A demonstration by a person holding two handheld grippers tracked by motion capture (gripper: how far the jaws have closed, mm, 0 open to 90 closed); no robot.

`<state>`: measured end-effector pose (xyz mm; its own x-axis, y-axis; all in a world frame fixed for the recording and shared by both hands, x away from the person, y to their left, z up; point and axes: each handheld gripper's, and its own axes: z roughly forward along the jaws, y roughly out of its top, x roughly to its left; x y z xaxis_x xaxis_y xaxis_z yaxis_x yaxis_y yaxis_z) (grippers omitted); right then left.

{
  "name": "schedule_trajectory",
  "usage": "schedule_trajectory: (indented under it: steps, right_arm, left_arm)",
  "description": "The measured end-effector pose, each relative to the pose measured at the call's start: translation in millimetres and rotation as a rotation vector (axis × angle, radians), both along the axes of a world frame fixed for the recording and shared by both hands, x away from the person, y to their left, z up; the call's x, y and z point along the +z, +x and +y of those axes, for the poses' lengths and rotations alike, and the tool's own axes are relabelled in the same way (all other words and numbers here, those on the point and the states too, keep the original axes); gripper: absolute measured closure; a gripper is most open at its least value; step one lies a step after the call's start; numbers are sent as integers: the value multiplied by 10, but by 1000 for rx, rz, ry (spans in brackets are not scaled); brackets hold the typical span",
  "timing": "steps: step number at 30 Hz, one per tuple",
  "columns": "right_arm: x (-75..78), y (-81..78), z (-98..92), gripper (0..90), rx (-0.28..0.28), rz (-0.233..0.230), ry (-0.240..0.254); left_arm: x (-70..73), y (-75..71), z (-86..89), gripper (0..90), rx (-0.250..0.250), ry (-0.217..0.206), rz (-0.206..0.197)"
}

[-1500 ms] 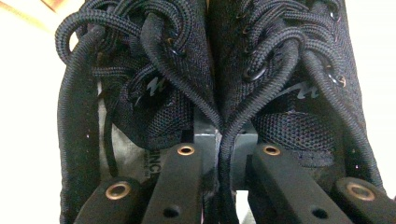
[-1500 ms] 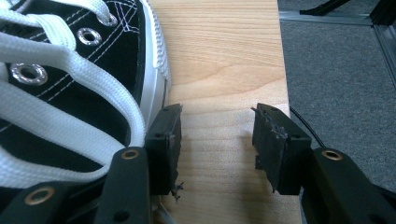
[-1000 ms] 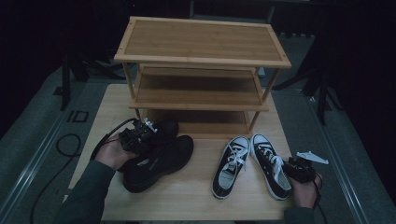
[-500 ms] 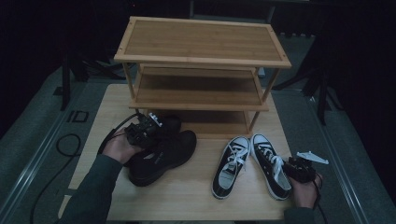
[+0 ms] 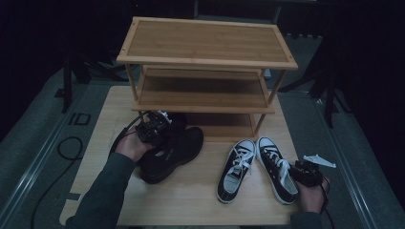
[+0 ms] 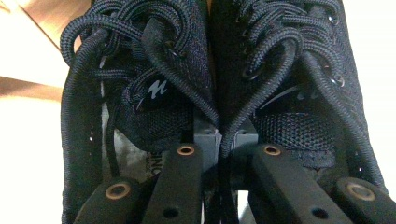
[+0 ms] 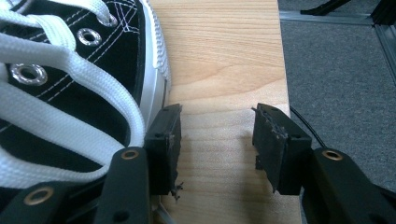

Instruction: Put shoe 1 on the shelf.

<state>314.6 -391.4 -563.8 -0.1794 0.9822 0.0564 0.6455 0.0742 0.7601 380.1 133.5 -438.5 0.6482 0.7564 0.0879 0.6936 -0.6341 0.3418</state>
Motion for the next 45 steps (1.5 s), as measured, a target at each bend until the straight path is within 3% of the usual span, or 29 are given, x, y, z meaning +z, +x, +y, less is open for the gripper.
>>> schedule_trajectory:
  steps: [14, 21, 25, 30, 35, 40, 45]
  right_arm:
    - [1, 0, -2, 514, 1, 1, 1]
    - [1, 1, -2, 513, 1, 1, 0]
    - [0, 1, -1, 514, 1, 1, 0]
    - [0, 1, -1, 514, 1, 1, -1]
    - [0, 1, -2, 514, 1, 1, 0]
    - [1, 1, -2, 514, 1, 1, 0]
    - [1, 1, 0, 514, 1, 1, 0]
  left_arm:
    - [-34, 97, -188, 856, 55, 34, -39]
    - [-78, 101, -288, 855, 111, 43, -74]
    - [-122, 101, -381, 854, 151, 29, -77]
    - [-145, 100, -549, 843, 154, 40, -69]
    - [-156, 98, -655, 805, 141, 28, -57]
    - [-140, 114, -650, 794, 128, 22, -36]
    - [-130, 148, -598, 851, 184, -32, -42]
